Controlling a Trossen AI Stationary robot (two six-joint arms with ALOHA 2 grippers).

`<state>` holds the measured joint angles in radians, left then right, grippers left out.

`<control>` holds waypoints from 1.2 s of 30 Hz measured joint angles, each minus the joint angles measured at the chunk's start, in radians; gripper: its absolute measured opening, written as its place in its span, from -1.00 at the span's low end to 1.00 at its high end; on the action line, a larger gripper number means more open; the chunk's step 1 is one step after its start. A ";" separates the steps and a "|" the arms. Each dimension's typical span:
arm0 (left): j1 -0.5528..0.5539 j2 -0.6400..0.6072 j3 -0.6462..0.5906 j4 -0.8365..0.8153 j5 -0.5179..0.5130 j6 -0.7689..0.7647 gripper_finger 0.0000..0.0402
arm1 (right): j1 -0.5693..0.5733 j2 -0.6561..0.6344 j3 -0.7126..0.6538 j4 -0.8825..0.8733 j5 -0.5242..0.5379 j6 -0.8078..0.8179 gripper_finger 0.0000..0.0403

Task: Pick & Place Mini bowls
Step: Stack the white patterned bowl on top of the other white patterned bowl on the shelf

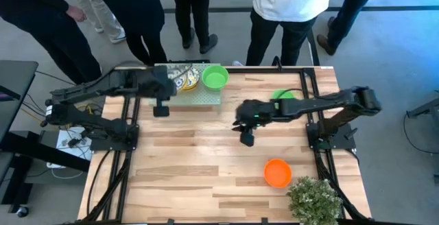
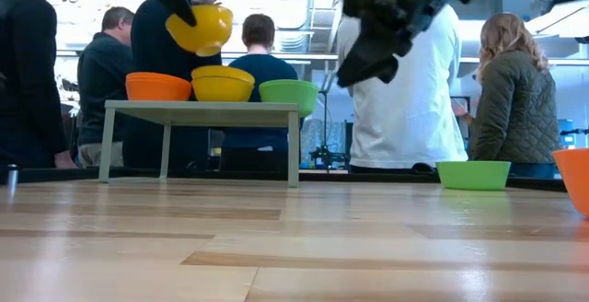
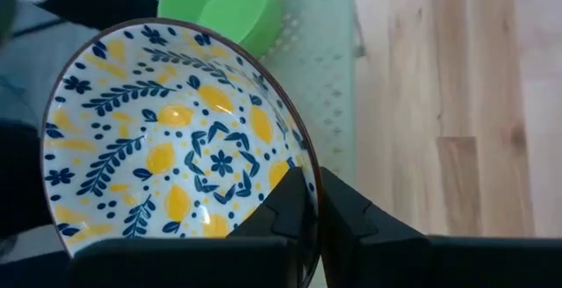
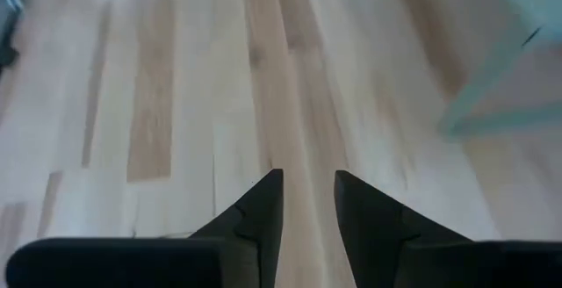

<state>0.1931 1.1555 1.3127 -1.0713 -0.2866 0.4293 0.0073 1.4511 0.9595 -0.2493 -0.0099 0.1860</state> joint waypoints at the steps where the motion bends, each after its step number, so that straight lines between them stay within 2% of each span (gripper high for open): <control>1: 0.027 0.010 0.011 0.000 0.027 0.018 -0.94 | 0.001 -0.029 -0.040 0.065 0.007 -0.015 -0.51; 4: 0.091 0.033 0.041 0.025 0.095 0.075 -0.93 | -0.002 -0.097 -0.114 0.196 0.003 -0.085 -0.51; 9: 0.170 0.093 0.084 0.032 0.119 0.141 -0.94 | -0.001 -0.160 -0.127 0.202 0.003 -0.081 -0.51; 14: 0.226 0.180 0.084 0.032 0.162 0.153 -0.94 | 0.016 -0.151 -0.127 0.229 -0.006 -0.104 -0.51; 22: 0.238 0.250 0.083 0.032 0.193 0.169 -0.94 | 0.032 -0.130 -0.128 0.219 -0.019 -0.116 -0.51; 36: 0.239 0.254 0.064 0.031 0.188 0.166 -0.94 | 0.033 -0.130 -0.127 0.219 -0.019 -0.058 -0.51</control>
<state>0.4320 1.4097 1.3770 -1.0400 -0.0981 0.5952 0.0402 1.3212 0.8322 -0.0307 -0.0292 0.1284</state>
